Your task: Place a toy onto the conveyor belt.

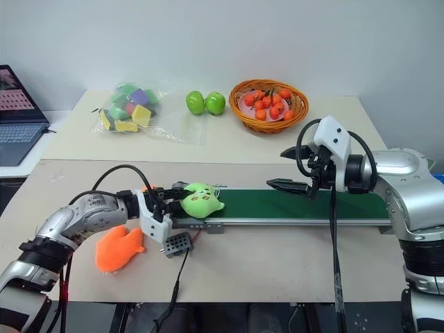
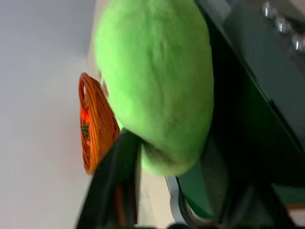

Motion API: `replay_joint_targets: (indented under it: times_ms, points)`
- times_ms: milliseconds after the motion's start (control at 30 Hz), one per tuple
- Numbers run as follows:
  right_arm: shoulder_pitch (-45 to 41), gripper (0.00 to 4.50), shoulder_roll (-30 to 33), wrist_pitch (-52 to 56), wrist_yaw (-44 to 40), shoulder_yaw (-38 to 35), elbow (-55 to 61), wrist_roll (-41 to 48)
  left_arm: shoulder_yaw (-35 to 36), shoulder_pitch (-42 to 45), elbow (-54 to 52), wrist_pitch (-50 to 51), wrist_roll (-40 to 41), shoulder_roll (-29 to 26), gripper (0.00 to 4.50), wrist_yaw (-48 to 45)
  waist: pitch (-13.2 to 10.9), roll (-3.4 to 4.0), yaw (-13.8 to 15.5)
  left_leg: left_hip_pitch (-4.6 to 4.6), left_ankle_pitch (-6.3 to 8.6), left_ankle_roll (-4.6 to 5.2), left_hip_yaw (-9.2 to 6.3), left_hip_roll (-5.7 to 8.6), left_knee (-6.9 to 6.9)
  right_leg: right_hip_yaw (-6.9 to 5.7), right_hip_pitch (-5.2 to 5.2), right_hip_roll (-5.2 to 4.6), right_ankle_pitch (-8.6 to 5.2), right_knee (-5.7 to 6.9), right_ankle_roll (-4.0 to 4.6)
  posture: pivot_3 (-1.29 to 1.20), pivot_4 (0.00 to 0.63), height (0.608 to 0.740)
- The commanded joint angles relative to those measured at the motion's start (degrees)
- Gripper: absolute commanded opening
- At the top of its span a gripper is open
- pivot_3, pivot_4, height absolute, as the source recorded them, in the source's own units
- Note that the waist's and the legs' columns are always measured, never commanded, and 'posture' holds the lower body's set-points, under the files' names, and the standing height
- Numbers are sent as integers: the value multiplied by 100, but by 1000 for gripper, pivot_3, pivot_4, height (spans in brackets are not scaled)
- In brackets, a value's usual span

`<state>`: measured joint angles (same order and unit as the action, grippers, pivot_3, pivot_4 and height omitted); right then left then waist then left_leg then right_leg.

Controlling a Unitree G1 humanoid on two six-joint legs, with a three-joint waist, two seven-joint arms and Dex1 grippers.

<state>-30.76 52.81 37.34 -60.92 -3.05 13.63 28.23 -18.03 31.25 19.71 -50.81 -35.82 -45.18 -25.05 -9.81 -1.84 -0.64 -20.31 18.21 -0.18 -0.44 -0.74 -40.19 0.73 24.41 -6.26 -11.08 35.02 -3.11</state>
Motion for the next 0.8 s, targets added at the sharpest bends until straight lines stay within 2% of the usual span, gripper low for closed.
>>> replay_joint_targets:
  times_ms: [33,133,267,300,400,467,567,633,800]
  points:
    - [-35,4500,111,-4,38,-243,165,65,39,300,256,-36,3,-135,3472,29,0,0,-3,0,0,0,0,0,-1,0,0,0,0,0,0,0,150,738]
    - [-68,4500,94,-15,42,-214,144,55,45,504,324,-52,350,-180,4471,-232,0,0,-6,1,0,0,0,0,0,0,0,0,0,0,-1,0,150,738]
    - [-103,4500,83,-51,22,-183,95,37,177,760,396,367,1449,-184,4471,-1032,0,0,-14,0,0,0,1,-1,0,1,1,0,0,0,-1,0,150,738]
    - [-112,4500,82,-58,15,-177,85,33,356,789,352,1221,2263,-57,4471,-1635,0,0,-10,-1,0,0,1,-1,0,0,1,0,0,0,-1,0,150,738]
    - [-122,4500,106,-80,-22,-180,62,26,758,815,-12,3530,4008,170,4471,-2875,-1,1,-6,-5,0,1,-2,-1,-6,-2,1,0,0,4,-1,0,150,738]
    - [-120,4500,173,-121,-92,-199,25,4,946,718,-901,5608,5330,110,4471,-3568,-1,1,-22,-6,1,3,-4,-1,-10,-3,1,0,-1,6,-2,0,150,738]
    - [-136,4500,220,-134,-181,-169,0,7,1204,534,-2140,7639,6722,-109,4471,-3939,-1,1,-38,-14,7,13,-11,-1,-14,-2,6,1,-2,4,-4,0,150,738]
    - [-150,4500,227,-113,-214,-154,14,31,1414,489,-2664,8523,7332,-213,4471,-3955,-1,1,-38,-13,13,23,-13,-1,-15,-1,6,1,-3,3,-6,0,150,738]
    - [-158,4500,261,-3,-321,-164,88,122,1701,610,-3064,9313,7743,-246,4471,-3801,-2,3,-32,-6,13,23,-13,-1,-16,0,0,3,-4,2,-6,0,150,738]
